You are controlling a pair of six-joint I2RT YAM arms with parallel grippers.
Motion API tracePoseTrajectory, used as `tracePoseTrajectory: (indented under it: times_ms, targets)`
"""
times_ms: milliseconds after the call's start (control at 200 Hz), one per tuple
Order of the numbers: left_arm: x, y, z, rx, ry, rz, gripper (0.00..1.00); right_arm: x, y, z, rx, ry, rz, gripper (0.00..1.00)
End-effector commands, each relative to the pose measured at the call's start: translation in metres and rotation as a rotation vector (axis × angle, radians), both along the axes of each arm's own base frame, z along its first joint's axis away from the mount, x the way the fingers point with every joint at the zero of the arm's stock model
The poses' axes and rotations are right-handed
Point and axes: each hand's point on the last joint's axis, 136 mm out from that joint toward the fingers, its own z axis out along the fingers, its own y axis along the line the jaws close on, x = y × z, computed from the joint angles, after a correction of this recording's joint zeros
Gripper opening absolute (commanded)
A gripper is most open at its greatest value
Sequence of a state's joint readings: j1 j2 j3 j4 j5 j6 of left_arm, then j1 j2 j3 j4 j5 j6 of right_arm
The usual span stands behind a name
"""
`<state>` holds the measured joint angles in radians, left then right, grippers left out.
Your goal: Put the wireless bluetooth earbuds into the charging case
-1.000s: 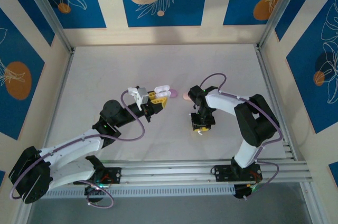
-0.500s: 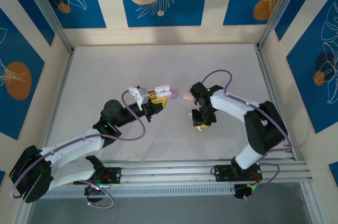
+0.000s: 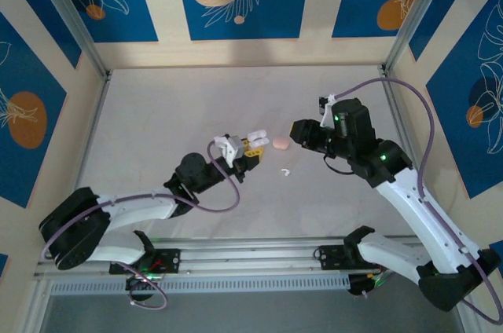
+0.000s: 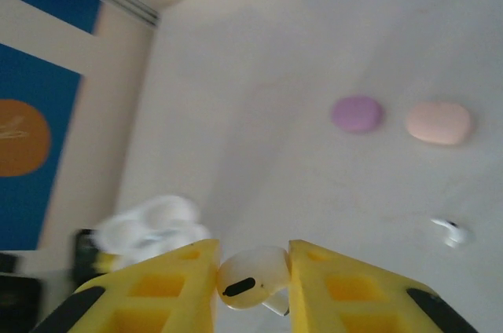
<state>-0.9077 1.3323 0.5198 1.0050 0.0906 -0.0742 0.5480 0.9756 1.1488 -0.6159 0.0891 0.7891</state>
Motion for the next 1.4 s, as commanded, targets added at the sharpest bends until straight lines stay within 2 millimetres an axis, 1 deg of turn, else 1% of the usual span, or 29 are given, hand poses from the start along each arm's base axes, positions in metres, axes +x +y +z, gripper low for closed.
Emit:
tracePoseTrajectory:
  times_ms: [0, 120, 235, 355, 565, 800, 975, 1205, 1396]
  targets:
    - [0.0, -0.005, 0.044, -0.129, -0.129, 0.041, 0.08, 0.005, 0.019, 0.029, 0.135, -0.071, 0.002, 0.28]
    - [-0.003, -0.013, 0.046, -0.144, -0.154, 0.048, 0.07, 0.004, 0.033, 0.04, 0.178, -0.108, 0.026, 0.29]
    - [-0.004, -0.015, 0.048, -0.151, -0.163, 0.061, 0.07, 0.003, 0.043, 0.037, 0.177, -0.114, 0.035, 0.29]
    - [-0.004, -0.014, 0.051, -0.165, -0.169, 0.079, 0.07, 0.0, 0.051, 0.032, 0.164, -0.115, 0.061, 0.29]
    - [-0.004, -0.014, 0.056, -0.18, -0.178, 0.089, 0.07, -0.004, 0.058, 0.018, 0.137, -0.089, 0.086, 0.29]
    - [-0.004, -0.014, 0.055, -0.181, -0.174, 0.09, 0.07, -0.007, 0.07, 0.022, 0.144, -0.096, 0.13, 0.29]
    - [-0.002, -0.011, 0.058, -0.202, -0.172, 0.112, 0.08, -0.007, 0.077, 0.018, 0.128, -0.083, 0.15, 0.29]
    - [0.002, -0.007, 0.062, -0.221, -0.165, 0.145, 0.07, -0.014, 0.082, 0.016, 0.129, -0.079, 0.177, 0.29]
    - [0.005, -0.003, 0.065, -0.243, -0.162, 0.169, 0.06, -0.02, 0.086, 0.01, 0.137, -0.047, 0.196, 0.29]
